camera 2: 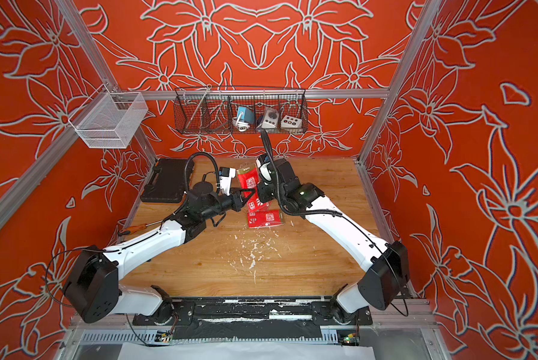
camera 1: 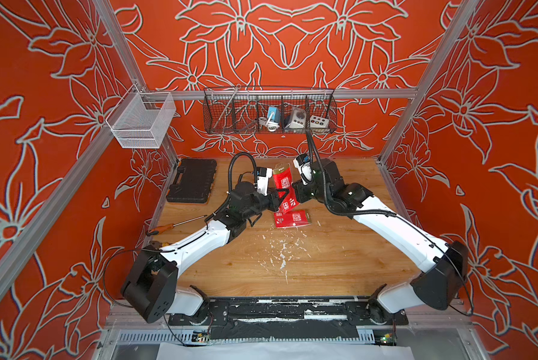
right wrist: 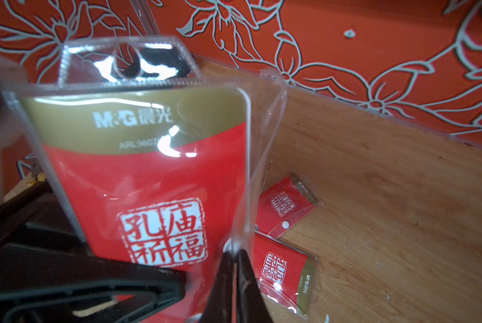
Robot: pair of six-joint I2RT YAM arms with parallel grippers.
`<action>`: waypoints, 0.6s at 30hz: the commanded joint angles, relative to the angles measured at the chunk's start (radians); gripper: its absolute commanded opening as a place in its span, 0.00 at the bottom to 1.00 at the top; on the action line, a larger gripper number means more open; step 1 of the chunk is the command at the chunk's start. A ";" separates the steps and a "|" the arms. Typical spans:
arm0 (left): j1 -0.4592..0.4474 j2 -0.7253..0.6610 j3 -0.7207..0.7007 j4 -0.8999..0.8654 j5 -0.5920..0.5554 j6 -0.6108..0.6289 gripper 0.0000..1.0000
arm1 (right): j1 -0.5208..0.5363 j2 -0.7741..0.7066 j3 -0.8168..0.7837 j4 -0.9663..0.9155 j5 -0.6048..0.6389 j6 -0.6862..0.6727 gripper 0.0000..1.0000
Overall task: Open the ruler set and take out the ruler
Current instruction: Open the ruler set bag.
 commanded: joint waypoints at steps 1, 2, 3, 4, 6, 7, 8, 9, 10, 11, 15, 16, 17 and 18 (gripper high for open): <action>-0.015 -0.025 0.010 0.077 0.070 0.007 0.00 | -0.015 0.023 0.022 -0.033 0.119 -0.005 0.00; -0.014 -0.027 0.007 0.078 0.068 0.008 0.00 | -0.015 0.023 0.022 -0.037 0.127 -0.006 0.00; -0.014 -0.028 0.004 0.078 0.067 0.007 0.00 | -0.015 0.022 0.022 -0.040 0.131 -0.008 0.00; -0.015 -0.028 0.002 0.080 0.065 0.007 0.00 | -0.015 0.020 0.020 -0.041 0.136 -0.010 0.00; -0.015 -0.027 -0.002 0.082 0.064 0.005 0.00 | -0.015 0.017 0.020 -0.047 0.149 -0.012 0.00; -0.014 -0.028 -0.004 0.083 0.064 0.005 0.00 | -0.015 0.016 0.021 -0.049 0.158 -0.015 0.00; -0.015 -0.029 -0.008 0.083 0.062 0.005 0.00 | -0.015 0.013 0.021 -0.052 0.166 -0.019 0.00; -0.014 -0.029 -0.009 0.082 0.060 0.005 0.00 | -0.015 0.013 0.021 -0.058 0.175 -0.022 0.00; -0.015 -0.030 -0.010 0.081 0.058 0.007 0.00 | -0.015 0.011 0.020 -0.062 0.186 -0.024 0.00; -0.015 -0.032 -0.012 0.080 0.057 0.007 0.00 | -0.015 0.008 0.020 -0.065 0.198 -0.026 0.00; -0.014 -0.038 -0.019 0.077 0.047 0.011 0.00 | -0.018 -0.003 0.015 -0.074 0.227 -0.034 0.00; -0.014 -0.040 -0.020 0.075 0.046 0.011 0.00 | -0.018 -0.006 0.015 -0.076 0.231 -0.036 0.00; -0.014 -0.041 -0.021 0.075 0.045 0.012 0.00 | -0.019 -0.008 0.013 -0.080 0.236 -0.034 0.00; -0.014 -0.042 -0.021 0.074 0.045 0.013 0.00 | -0.019 -0.011 0.012 -0.080 0.238 -0.034 0.00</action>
